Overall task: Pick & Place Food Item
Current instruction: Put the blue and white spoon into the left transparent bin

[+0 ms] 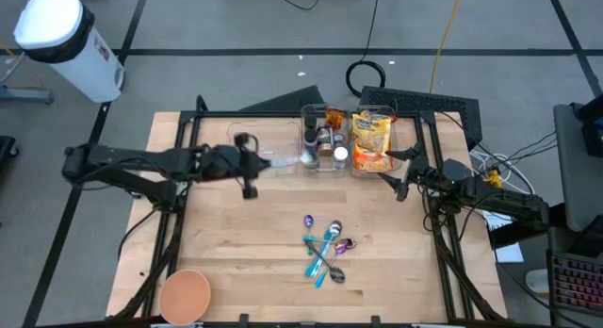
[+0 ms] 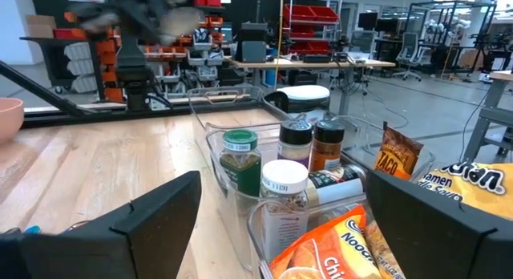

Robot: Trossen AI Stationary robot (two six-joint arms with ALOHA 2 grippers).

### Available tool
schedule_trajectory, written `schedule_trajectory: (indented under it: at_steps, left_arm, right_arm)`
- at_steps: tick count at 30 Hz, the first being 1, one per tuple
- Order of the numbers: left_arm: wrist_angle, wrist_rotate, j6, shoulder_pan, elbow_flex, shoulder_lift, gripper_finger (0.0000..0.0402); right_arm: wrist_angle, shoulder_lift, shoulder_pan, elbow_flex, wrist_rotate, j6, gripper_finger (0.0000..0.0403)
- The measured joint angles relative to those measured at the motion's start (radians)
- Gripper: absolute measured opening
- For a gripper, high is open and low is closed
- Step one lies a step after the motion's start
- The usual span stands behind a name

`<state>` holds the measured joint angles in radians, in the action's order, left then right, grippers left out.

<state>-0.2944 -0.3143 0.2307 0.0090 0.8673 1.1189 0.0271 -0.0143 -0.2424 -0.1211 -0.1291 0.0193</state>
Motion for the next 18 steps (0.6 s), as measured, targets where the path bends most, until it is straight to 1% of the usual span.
schedule_trajectory:
  at_steps: [4,9,10,14,16,18]
  left_arm:
    - [0.005,-0.001,-0.053,0.137,-0.12,-0.078,0.0029]
    - [0.026,0.001,-0.152,0.282,-0.249,-0.084,0.0029]
    - [0.046,0.015,-0.169,0.302,-0.266,-0.076,0.0029]
    - [0.163,0.128,-0.195,0.35,-0.323,-0.041,0.0029]
    - [0.214,0.139,-0.196,0.359,-0.329,-0.014,0.0029]
    - [0.227,0.138,-0.203,0.368,-0.33,0.021,0.0029]
  right_arm:
    - [0.0,0.0,0.0,0.0,0.0,0.0,0.0348]
    - [0.0,0.0,0.0,0.0,0.0,0.0,0.0348]
    - [0.0,0.0,0.0,0.0,0.0,0.0,0.0348]
    - [0.0,0.0,0.0,0.0,0.0,0.0,0.0348]
    - [0.0,0.0,0.0,0.0,0.0,0.0,0.0348]
    - [0.0,0.0,0.0,0.0,0.0,0.0,0.0348]
